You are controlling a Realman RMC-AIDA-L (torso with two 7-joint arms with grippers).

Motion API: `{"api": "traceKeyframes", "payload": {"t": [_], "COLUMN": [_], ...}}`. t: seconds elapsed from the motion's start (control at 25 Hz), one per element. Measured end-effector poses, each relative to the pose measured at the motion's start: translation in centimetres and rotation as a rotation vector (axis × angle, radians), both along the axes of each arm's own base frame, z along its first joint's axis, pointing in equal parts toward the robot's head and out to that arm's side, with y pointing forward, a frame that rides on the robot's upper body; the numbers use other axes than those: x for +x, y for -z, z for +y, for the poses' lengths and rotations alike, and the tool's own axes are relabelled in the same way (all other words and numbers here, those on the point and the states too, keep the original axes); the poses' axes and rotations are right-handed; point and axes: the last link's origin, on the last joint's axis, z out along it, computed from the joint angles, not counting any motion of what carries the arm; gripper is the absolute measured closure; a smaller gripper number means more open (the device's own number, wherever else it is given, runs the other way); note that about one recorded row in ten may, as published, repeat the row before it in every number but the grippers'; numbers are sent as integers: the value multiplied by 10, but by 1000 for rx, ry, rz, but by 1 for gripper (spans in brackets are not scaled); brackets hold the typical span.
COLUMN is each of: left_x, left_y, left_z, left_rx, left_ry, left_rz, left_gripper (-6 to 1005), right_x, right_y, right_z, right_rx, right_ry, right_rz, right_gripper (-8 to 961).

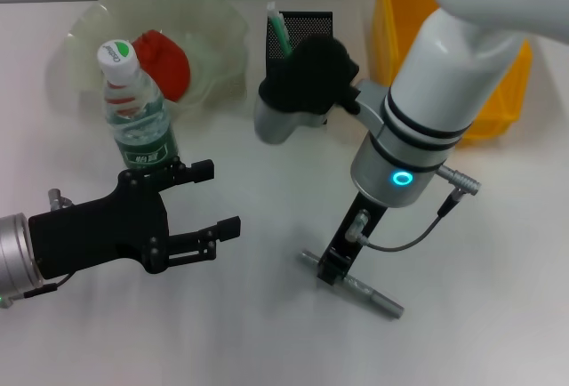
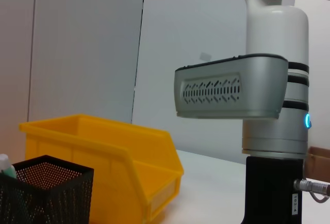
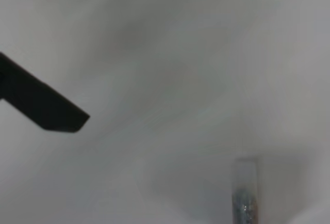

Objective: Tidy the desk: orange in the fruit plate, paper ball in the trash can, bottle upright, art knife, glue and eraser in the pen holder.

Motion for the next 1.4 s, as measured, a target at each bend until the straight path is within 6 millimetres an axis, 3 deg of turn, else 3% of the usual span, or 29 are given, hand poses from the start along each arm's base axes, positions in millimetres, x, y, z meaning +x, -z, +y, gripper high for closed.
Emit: {"api": "traceKeyframes", "payload": {"t": [0.24,0.6,0.68,0.72,0.88,1.08,1.4], "left_x": [0,0,1,1,2,3,4], "left_y": [0,0,-1,-1,-1,-1,0], "left_z": [0,0,2,2,4,5,6], "left_rx": [1,3,4,4,6,7,9], "left_ry": [-1,-1,4,4,6,7,10], "left_rz": [-1,-3,-2,-2,1,2,1], "left_gripper": [180,180,180,180,180,180,180], "right_x": [-6,12,28,28,72,87,81], "right_y": [-24,-72,-85,-85,-99,-97,-85], "right_z": [13,33,39,39,47,47,53], "right_rx": [91,347,452,452,784,917,917], "right_ry": [-8,-66,-57,-57,-25,-133,-260], "right_rz": [238,844,1096,1096,1368,1349,1286], "right_gripper": [814,816,818,818,817,821,821]}}
